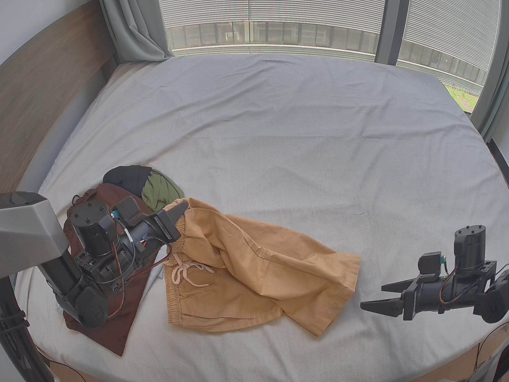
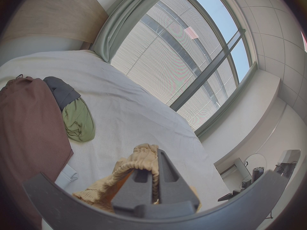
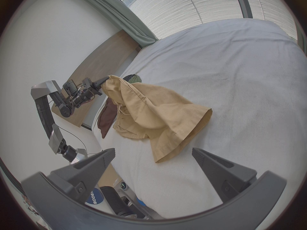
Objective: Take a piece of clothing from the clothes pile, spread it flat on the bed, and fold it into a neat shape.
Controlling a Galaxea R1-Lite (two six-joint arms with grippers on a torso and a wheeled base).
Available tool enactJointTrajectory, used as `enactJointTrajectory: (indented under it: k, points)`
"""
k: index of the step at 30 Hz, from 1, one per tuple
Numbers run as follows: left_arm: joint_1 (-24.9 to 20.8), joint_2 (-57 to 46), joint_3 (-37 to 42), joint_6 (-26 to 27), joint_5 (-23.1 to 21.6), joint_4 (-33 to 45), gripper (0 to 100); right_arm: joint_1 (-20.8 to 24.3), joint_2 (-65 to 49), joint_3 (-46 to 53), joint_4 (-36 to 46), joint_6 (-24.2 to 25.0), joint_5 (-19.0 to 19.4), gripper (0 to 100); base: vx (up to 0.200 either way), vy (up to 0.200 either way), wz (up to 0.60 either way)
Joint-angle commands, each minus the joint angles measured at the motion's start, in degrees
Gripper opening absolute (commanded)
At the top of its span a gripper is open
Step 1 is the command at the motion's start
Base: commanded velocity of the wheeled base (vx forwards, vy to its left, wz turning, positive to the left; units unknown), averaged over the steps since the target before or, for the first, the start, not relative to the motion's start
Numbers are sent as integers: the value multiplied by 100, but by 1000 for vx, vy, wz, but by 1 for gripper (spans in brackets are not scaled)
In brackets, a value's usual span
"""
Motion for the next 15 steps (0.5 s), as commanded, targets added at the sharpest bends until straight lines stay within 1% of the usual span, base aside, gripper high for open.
enactJointTrajectory:
  k: [1,3,8,10,15]
  points:
    - [-1,40,2,-3,1,-5,0,-2,757,125,-246,6,27,100,0,0,0]
    - [-1,40,2,-3,1,-5,0,-2,880,116,-334,6,27,100,0,0,0]
    - [-1,40,2,-3,1,-5,0,-2,1381,108,-940,32,19,100,0,0,0]
    - [-9,49,2,-3,1,-5,0,16,1742,134,-1380,146,19,100,0,0,0]
    - [-9,58,2,-3,1,-5,0,139,2339,169,-2074,305,19,100,0,0,0]
